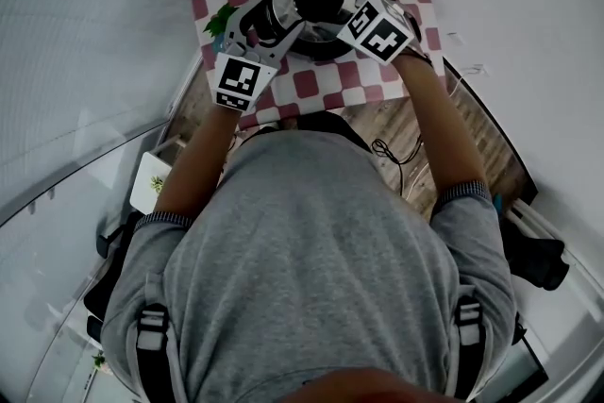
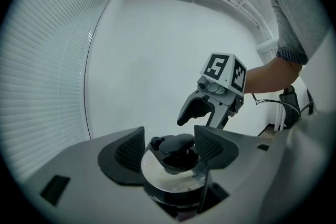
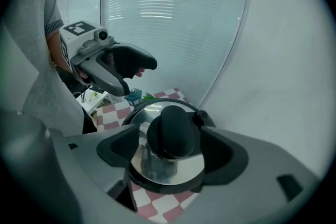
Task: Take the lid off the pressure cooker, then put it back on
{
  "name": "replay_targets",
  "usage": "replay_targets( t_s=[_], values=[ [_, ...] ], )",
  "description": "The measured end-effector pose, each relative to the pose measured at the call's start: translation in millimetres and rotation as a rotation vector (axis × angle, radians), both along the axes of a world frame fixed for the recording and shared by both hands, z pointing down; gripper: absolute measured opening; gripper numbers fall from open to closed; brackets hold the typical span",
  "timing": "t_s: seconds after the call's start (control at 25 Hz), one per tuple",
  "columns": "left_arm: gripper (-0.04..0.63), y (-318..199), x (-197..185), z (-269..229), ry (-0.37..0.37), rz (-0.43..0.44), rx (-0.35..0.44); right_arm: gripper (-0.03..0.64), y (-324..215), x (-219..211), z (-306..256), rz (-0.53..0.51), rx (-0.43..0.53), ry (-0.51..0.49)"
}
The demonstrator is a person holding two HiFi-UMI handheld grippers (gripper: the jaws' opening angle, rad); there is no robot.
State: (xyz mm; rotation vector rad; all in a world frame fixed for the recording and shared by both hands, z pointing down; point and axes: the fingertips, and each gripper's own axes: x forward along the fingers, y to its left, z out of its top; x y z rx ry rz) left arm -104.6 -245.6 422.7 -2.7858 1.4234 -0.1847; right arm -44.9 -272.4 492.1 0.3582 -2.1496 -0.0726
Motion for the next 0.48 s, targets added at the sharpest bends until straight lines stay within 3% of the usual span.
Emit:
replay_targets(
  t_s=[0.48],
  values=[
    [0.324,-16.5,1.1,10.4,-0.039,-0.017,-0.004,0.348,-13.8,-6.5,24.3,-0.097,-0.021,0.183]
  ],
)
